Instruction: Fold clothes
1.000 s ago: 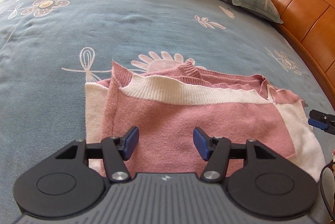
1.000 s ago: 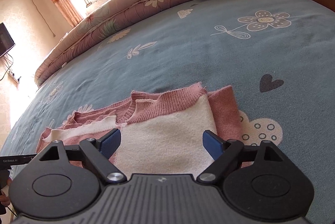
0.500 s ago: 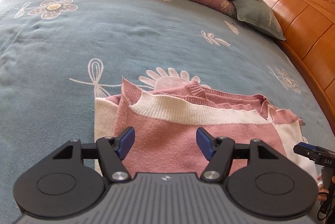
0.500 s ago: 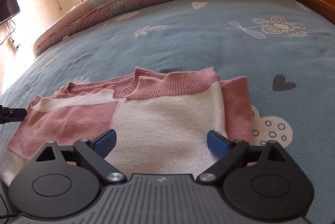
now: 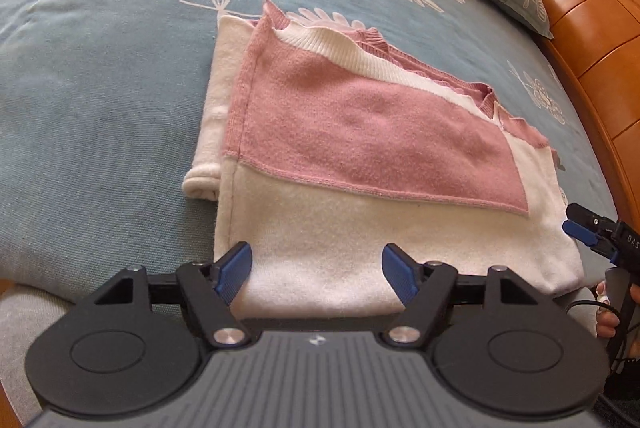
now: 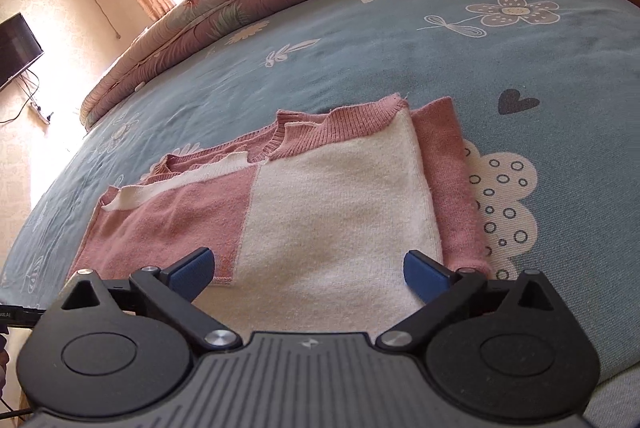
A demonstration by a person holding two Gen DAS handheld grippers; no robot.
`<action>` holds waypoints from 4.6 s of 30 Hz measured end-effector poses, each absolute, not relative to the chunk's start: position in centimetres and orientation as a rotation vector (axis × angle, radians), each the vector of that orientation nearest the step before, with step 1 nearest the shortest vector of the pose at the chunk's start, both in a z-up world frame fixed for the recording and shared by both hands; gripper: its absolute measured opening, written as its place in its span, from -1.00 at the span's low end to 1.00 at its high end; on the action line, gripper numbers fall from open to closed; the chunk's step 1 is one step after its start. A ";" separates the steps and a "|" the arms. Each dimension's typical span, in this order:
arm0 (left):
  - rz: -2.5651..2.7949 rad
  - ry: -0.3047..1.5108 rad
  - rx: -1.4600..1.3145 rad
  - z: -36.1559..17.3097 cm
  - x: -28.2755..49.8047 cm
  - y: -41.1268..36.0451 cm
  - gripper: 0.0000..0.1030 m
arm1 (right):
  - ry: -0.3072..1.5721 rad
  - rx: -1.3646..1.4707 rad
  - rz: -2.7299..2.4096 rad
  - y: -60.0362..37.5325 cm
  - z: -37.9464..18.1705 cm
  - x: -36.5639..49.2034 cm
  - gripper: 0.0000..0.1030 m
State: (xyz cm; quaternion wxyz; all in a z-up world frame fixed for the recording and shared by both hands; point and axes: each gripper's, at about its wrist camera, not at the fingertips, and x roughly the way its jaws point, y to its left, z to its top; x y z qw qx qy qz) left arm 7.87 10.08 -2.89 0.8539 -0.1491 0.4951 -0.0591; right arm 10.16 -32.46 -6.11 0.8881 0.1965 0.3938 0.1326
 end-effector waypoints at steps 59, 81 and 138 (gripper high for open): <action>-0.524 0.992 -0.267 -3.4 20.8 -4.0 0.65 | 0.818 -0.074 0.252 -25.3 -8.6 10.6 1.00; -0.395 0.978 -0.313 -1.2 19.7 4.9 0.65 | 0.801 -0.104 0.259 -25.2 -8.9 10.2 1.00; -0.626 1.105 -0.865 -9.5 20.9 21.4 0.77 | 0.884 -0.139 0.218 -24.1 -8.5 11.5 1.00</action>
